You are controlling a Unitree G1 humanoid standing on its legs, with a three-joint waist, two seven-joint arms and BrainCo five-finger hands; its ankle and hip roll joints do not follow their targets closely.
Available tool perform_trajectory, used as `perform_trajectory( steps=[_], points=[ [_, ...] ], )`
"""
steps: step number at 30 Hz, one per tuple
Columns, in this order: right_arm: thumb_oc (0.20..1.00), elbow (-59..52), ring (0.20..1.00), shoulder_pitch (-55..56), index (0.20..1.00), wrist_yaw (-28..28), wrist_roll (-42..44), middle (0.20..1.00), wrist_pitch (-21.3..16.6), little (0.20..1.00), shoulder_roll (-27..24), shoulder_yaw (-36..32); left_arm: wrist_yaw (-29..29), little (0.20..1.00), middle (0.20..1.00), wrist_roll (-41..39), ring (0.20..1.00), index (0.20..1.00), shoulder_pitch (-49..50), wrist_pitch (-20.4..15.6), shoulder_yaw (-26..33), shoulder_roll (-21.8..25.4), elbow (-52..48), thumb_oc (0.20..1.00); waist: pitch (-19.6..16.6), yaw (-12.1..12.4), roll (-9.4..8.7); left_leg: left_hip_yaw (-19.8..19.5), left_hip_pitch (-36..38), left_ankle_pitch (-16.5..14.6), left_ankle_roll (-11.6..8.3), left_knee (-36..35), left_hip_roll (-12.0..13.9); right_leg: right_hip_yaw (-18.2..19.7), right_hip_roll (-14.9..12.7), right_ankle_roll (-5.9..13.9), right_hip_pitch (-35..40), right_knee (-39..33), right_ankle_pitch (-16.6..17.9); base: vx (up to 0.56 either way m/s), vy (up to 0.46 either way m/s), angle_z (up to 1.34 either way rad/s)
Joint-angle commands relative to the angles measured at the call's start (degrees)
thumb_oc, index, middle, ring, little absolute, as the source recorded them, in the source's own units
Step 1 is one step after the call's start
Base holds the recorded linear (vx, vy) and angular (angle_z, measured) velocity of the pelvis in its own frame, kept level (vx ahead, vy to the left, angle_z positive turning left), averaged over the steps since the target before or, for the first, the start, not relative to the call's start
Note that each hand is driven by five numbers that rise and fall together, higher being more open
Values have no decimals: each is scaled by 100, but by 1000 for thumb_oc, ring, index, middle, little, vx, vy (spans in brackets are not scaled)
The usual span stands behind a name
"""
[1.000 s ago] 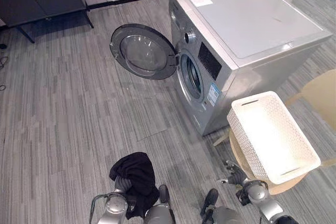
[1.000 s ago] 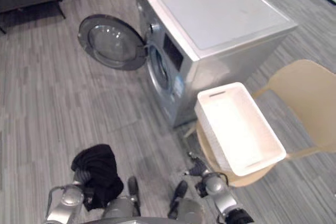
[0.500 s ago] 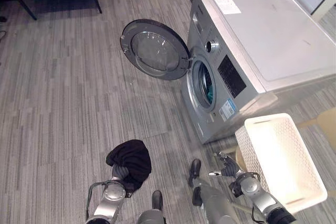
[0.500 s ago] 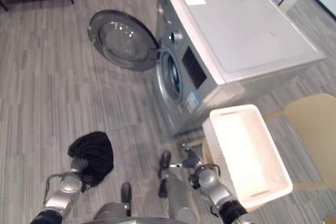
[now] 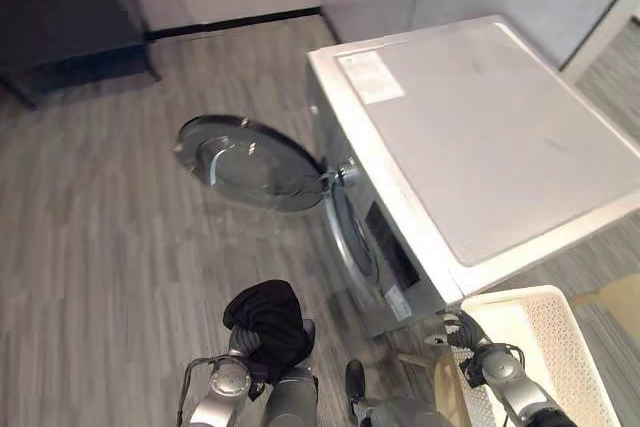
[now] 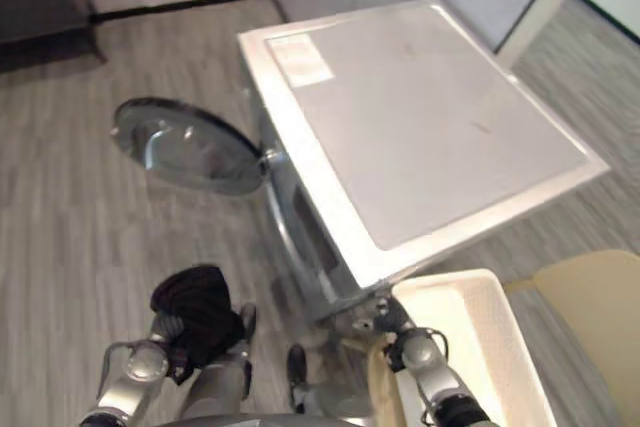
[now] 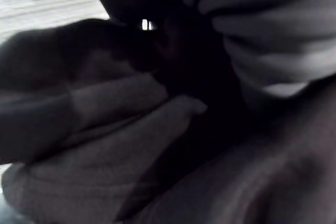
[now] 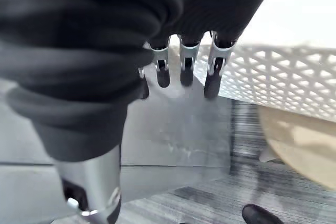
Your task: Grab the laundry basket,head to the washer,open it,put in the laundry and shut it.
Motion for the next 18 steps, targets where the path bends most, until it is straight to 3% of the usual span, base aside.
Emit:
perform_trajectory(
  steps=[1,4,7,9,10,13,16,17,18],
  points=[
    [1000,5,1000,107,1000,-105,46,1000,-69,1000,-80,-193,-89,200,200,315,200,200,-5,-217,-164,167,-274,200,-365,-98,13,106,441,-328,-10,-25,-138,-165,-530,758,-318,681,-781,216,138,-87],
    [1000,40,1000,119,1000,-110,62,1000,-66,1000,-50,-232,-94,200,200,329,200,200,-30,-206,-192,175,-261,200,-408,-118,11,226,539,-335,19,-94,-130,-99,-571,772,-304,706,-781,141,116,-35],
    [1000,127,1000,-7,1000,-130,167,1000,-59,1000,113,-289,29,200,200,307,200,200,-282,-228,-207,231,-205,200,-477,-257,33,996,871,-461,156,-366,-38,-52,-733,949,-510,1000,-714,141,211,-38],
    [1000,148,1000,-89,1000,-125,171,1000,-55,1000,152,-258,60,200,200,263,200,200,-305,-235,-184,246,-243,200,-479,-220,37,1156,888,-461,155,-414,13,-163,-762,984,-614,1088,-653,10,101,-125],
    [1000,168,1000,-169,1000,-128,168,1000,-60,1000,183,-221,90,200,200,207,200,200,-308,-253,-146,260,-305,200,-465,-164,30,1348,967,-486,161,-476,64,-385,-826,1027,-721,1195,-601,1,63,-192],
    [1000,289,1000,-285,1000,-144,157,1000,-55,1000,318,-155,158,200,200,107,200,200,-212,-280,-34,282,-296,200,-507,1,16,1796,1196,-595,167,-520,189,-1508,-1165,1043,-768,1177,-560,26,44,-132],
    [1000,360,1000,-253,1000,-150,113,1000,-51,1000,286,-162,144,200,200,124,200,200,-143,-277,-7,254,-250,200,-547,-9,-18,1826,1299,-649,191,-508,143,-1359,-1113,1059,-661,1009,-516,41,6,-78],
    [1000,991,1000,142,1000,-473,601,1000,-230,1000,-111,-1177,122,200,200,-395,200,200,351,-292,519,-66,40,200,-536,16,226,1811,1232,-613,151,-562,152,-1578,-1149,1155,-544,437,-342,43,10,-4],
    [1000,1035,1000,139,1000,-438,600,1000,-223,1000,-84,-1135,96,200,200,-390,200,200,375,-283,533,-59,59,200,-562,40,215,1804,1296,-585,139,-633,166,-1598,-1128,1151,-525,434,-359,24,5,8]
  ],
)
